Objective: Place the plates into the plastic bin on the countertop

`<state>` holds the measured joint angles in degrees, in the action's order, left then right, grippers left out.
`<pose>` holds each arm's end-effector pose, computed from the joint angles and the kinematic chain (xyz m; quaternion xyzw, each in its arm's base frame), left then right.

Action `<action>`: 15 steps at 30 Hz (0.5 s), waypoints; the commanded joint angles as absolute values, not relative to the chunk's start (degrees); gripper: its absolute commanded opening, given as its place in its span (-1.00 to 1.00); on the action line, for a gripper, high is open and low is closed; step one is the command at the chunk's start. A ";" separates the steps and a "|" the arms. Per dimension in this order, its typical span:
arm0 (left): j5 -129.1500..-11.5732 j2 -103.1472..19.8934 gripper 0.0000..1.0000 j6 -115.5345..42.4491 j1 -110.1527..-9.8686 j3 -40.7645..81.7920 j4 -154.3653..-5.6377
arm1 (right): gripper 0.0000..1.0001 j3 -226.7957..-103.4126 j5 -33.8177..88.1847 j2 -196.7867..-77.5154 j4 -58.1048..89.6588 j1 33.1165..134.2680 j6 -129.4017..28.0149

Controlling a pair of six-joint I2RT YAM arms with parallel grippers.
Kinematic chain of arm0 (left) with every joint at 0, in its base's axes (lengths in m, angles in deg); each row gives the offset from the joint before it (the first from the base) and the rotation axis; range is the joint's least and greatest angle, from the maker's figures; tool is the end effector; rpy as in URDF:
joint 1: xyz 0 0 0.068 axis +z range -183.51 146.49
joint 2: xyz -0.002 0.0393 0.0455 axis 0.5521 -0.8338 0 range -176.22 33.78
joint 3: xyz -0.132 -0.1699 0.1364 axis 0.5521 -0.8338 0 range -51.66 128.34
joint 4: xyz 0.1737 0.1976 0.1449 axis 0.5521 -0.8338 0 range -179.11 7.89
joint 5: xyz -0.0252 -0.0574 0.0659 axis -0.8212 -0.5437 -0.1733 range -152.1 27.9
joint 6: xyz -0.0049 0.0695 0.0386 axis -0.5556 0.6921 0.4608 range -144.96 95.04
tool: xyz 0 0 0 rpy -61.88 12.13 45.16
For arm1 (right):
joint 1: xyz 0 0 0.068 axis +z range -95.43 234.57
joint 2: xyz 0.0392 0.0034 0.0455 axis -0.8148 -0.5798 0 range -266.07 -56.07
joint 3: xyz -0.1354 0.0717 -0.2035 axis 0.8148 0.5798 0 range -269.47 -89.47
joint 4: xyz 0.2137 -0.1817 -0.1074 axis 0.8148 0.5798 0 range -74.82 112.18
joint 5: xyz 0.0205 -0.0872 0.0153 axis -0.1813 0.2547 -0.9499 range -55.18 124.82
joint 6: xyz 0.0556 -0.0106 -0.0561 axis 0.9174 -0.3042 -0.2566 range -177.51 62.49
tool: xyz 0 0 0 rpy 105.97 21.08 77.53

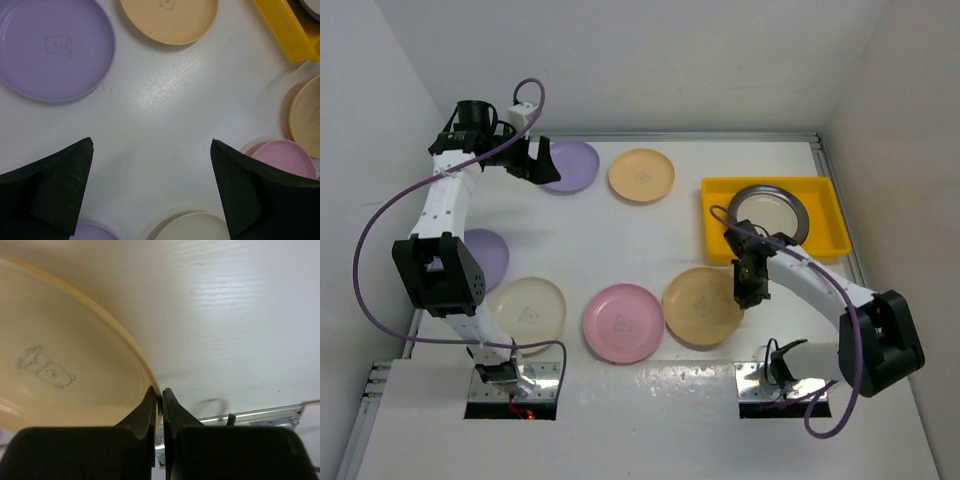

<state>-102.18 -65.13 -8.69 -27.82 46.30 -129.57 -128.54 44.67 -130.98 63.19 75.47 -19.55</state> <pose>0.4314 -0.0014 0.3164 0.2020 0.8633 -0.2510 0.3884 0.2269 0.0741 0.0906 0.1521 0.9832 -0.0484 0.0887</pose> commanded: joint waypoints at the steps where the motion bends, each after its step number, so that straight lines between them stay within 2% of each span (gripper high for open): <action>1: -102.45 -63.25 1.00 -7.82 -27.97 46.08 -128.51 | -1.00 -136.64 46.68 -128.76 67.82 79.52 -20.33; 9: -97.79 -63.25 1.00 -6.68 -27.97 46.61 -128.51 | -1.00 -153.08 49.68 -126.56 68.63 80.32 -23.05; 12: -97.26 -63.25 1.00 -6.68 -27.97 47.13 -128.51 | -1.00 -157.40 44.62 -127.96 64.25 72.25 -27.00; 15: -91.57 -63.25 1.00 -6.68 -27.97 48.27 -128.51 | -1.00 -159.95 41.69 -132.42 61.77 60.57 -29.64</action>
<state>-96.19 -65.13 -7.40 -27.82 46.30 -129.55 -156.98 44.19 -128.95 65.77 67.97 -26.22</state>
